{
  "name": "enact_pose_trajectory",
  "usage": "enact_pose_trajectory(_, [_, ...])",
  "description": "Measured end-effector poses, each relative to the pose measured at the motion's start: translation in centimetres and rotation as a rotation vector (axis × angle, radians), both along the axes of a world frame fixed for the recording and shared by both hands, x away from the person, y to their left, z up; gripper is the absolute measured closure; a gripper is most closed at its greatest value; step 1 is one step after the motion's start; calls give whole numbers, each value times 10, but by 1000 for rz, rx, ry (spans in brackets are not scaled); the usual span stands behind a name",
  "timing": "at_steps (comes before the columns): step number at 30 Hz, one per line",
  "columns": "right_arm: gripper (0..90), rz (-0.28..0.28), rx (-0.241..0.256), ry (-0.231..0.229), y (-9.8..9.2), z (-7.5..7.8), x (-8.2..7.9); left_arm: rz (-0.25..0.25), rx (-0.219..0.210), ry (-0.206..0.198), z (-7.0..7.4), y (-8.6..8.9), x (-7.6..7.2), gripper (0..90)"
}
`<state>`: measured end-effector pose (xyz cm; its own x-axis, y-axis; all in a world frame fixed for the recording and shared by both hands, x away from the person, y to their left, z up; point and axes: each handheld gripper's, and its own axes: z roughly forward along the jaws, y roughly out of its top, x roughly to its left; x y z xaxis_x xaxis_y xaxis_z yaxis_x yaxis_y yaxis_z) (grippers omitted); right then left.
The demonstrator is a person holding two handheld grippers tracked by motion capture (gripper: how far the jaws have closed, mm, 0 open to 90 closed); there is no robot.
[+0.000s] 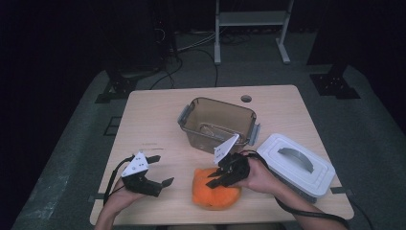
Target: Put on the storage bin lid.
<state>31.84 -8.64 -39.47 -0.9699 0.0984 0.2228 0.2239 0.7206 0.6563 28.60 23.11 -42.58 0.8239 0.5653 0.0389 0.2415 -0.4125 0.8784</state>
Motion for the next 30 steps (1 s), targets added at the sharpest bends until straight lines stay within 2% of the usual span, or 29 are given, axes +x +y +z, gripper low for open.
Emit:
enact_pose_trajectory(2, [748, 7, 11, 9, 1, 3, -1, 6, -5, -1, 0, 2, 0, 71])
enact_pose_trajectory(6, [747, 16, 16, -8, 3, 11, -4, 11, -9, -3, 0, 4, 0, 71])
enact_pose_trajectory(8, [747, 14, 30, -2, 2, 17, -4, 11, -9, 0, 0, 4, 0, 72])
enact_pose_trajectory(14, [747, 1, 78, -22, -5, 43, -3, 8, -6, 3, 0, 3, 1, 71])
enact_pose_trajectory(25, [743, -52, 174, -142, -16, 103, 8, 6, -7, 6, -1, 2, 0, 71])
enact_pose_trajectory(30, [743, -87, 212, -165, -19, 121, 16, 2, -14, 4, 0, 1, 0, 71])
